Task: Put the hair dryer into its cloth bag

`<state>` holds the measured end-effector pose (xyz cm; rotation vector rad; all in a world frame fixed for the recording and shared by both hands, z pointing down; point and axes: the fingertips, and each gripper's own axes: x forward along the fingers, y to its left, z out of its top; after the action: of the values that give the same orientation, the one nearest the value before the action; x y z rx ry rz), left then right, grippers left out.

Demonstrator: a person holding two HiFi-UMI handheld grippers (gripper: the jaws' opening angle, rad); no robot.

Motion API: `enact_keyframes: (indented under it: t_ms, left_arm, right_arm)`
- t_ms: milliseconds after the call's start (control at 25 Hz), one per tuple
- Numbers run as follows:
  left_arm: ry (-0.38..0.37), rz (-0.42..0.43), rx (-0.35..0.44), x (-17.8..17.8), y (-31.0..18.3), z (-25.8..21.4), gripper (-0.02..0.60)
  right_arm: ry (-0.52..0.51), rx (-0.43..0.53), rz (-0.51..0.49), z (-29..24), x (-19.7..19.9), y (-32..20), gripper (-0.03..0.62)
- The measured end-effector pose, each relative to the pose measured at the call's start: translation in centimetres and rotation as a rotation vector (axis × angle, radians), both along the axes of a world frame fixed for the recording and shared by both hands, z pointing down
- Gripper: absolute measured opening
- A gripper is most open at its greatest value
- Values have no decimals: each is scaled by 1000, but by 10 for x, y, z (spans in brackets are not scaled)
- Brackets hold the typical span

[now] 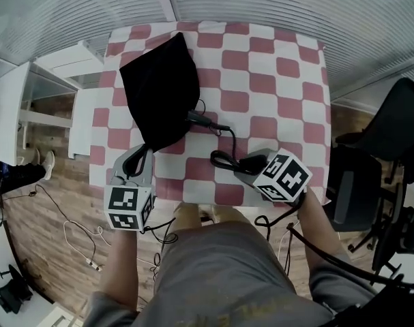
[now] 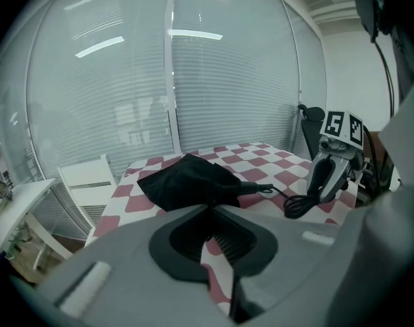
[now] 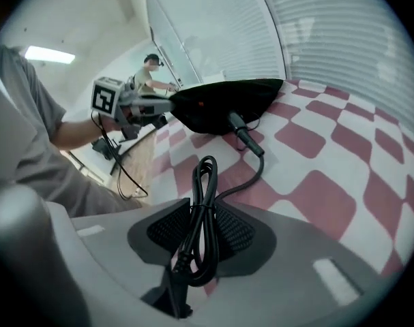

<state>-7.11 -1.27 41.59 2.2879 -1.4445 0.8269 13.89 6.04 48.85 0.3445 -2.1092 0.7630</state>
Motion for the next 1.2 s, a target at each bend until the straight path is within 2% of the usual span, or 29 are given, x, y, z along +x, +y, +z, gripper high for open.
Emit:
enact_keyframes:
  t_ms: [360, 760, 1000, 1200]
  left_arm:
    - [33, 69, 10, -1, 5, 5, 14]
    - [68, 174, 10, -10, 2, 5, 14]
    - [71, 242, -5, -10, 2, 10, 14]
    - [79, 265, -10, -8, 2, 10, 14]
  right_arm:
    - [-240, -200, 181, -18, -84, -14, 143]
    - [-357, -298, 396, -23, -145, -61, 143]
    - [-502, -378, 638, -24, -161, -99, 141]
    - [-755, -476, 862, -34, -176, -120, 140]
